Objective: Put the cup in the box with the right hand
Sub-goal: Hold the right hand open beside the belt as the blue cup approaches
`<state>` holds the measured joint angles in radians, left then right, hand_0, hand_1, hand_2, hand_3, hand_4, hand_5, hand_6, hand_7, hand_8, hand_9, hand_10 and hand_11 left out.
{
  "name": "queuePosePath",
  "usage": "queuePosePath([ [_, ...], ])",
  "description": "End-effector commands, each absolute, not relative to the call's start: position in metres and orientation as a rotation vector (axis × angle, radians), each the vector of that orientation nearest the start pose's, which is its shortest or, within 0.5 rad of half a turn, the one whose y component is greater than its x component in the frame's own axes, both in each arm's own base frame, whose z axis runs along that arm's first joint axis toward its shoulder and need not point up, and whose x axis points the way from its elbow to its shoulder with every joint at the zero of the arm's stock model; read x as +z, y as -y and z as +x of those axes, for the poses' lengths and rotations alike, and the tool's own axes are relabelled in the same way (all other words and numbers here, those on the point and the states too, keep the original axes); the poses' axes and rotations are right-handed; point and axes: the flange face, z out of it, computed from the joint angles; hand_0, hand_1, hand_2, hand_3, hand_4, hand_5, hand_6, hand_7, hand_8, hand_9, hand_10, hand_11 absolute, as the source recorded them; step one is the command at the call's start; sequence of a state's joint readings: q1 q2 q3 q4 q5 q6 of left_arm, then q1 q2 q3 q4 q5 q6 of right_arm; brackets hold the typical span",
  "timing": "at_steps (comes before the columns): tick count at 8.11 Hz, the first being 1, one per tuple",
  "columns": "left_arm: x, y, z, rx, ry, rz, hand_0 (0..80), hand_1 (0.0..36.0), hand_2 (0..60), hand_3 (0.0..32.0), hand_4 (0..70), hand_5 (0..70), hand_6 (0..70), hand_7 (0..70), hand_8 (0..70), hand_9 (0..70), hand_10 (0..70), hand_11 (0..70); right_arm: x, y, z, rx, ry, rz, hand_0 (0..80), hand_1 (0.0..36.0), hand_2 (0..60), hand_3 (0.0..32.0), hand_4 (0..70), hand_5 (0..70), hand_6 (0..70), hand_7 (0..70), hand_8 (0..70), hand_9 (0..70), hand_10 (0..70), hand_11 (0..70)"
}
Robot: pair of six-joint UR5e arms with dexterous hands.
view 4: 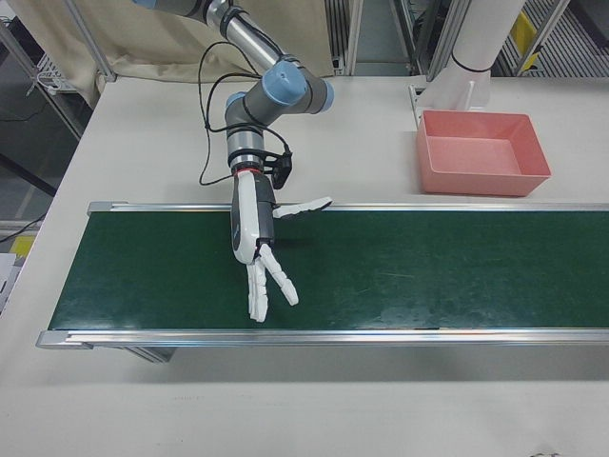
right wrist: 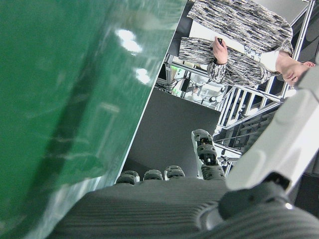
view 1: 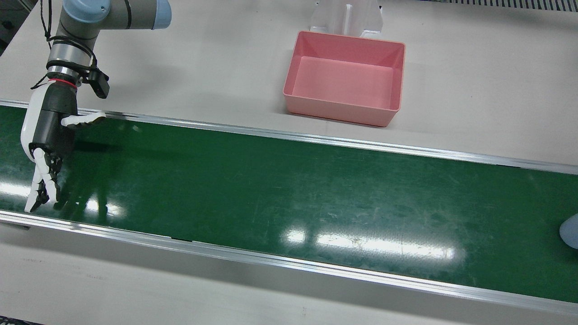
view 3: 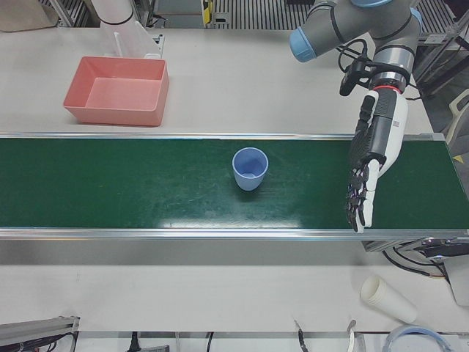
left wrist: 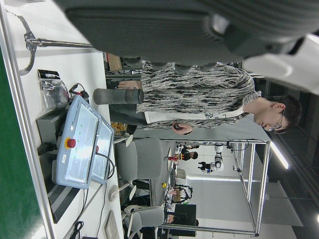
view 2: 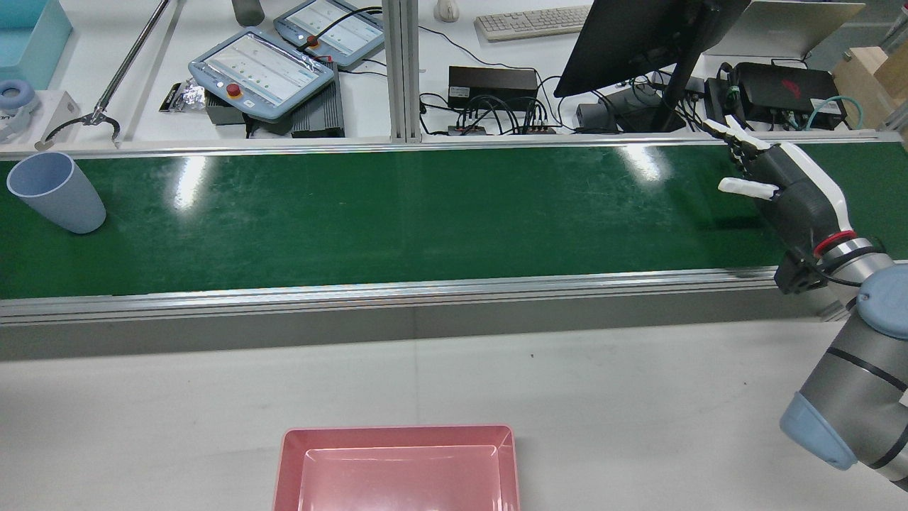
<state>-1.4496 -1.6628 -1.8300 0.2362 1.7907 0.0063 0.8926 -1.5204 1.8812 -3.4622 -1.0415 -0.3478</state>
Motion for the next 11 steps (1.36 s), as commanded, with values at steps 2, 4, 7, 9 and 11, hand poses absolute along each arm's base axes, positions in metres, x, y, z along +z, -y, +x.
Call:
queuePosePath([
  [2,0.539,0.525,-0.049,-1.908,-2.148,-0.335,0.0,0.0,0.0,0.0,0.0,0.0,0.0,0.0,0.0,0.0,0.0,0.0,0.54,0.486,-0.169,-2.37,-2.546,-0.203,38.8,7.3,0.0,0.0,0.0,3.0,1.7,3.5,0.6,0.7,1.1,2.7],
  [4,0.539,0.525,-0.049,-1.908,-2.148,-0.335,0.0,0.0,0.0,0.0,0.0,0.0,0.0,0.0,0.0,0.0,0.0,0.0,0.536,0.487,-0.173,-2.363,-2.559,-0.199,38.8,7.4,0.4,0.0,0.0,2.9,1.8,4.0,0.7,0.8,0.9,2.4],
  [7,0.539,0.525,-0.049,-1.909,-2.148,-0.336,0.0,0.0,0.0,0.0,0.0,0.0,0.0,0.0,0.0,0.0,0.0,0.0,0.534,0.487,-0.176,-2.359,-2.568,-0.197,39.0,7.5,0.7,0.0,0.0,2.9,1.9,4.9,0.9,1.0,0.7,2.0],
  [9,0.539,0.525,-0.049,-1.909,-2.148,-0.336,0.0,0.0,0.0,0.0,0.0,0.0,0.0,0.0,0.0,0.0,0.0,0.0,0.527,0.488,-0.178,-2.339,-2.578,-0.19,38.9,7.5,0.8,0.0,0.0,2.8,2.1,4.9,0.7,1.0,0.7,2.1],
  [11,0.539,0.525,-0.049,-1.91,-2.146,-0.335,0.0,0.0,0.0,0.0,0.0,0.0,0.0,0.0,0.0,0.0,0.0,0.0,0.517,0.493,-0.183,-2.315,-2.597,-0.193,39.1,7.5,0.7,0.0,0.0,2.8,2.1,5.1,0.6,1.0,0.8,2.2],
])
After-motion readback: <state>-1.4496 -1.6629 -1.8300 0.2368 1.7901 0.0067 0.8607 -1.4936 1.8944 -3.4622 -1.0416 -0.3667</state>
